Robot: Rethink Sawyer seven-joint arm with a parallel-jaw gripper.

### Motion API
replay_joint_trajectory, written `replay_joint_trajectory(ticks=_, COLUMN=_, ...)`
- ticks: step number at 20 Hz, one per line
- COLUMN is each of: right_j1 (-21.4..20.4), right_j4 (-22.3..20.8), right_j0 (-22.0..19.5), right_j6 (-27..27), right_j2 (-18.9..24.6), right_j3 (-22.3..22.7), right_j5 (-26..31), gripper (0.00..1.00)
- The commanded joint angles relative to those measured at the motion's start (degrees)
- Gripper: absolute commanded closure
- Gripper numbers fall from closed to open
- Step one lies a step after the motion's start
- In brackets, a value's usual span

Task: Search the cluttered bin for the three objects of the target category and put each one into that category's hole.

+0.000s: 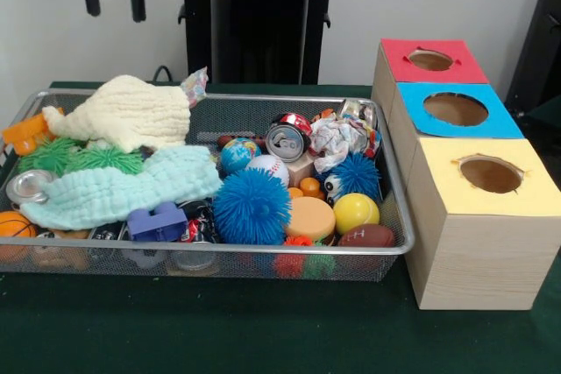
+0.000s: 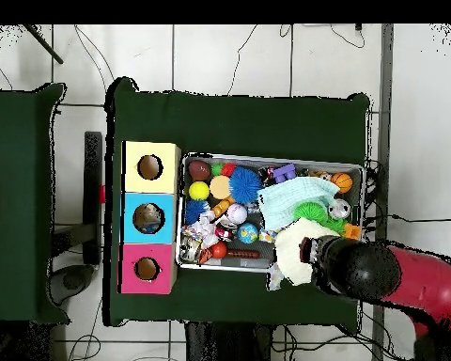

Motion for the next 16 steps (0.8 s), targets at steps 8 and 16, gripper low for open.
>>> replay_joint_trajectory(ticks=8, right_j1=17.85, right_j4=-6.48, right_j0=8.30, right_j6=3.10, right_j2=-0.56, right_j3=-8.45, right_j5=-8.15, gripper=0.00)
replay_joint_trajectory(ticks=16, right_j1=25.48, right_j4=-9.43, right_j0=9.83, right_j6=2.87, right_j2=-2.47, right_j3=-14.54, right_j5=-16.35, gripper=0.00)
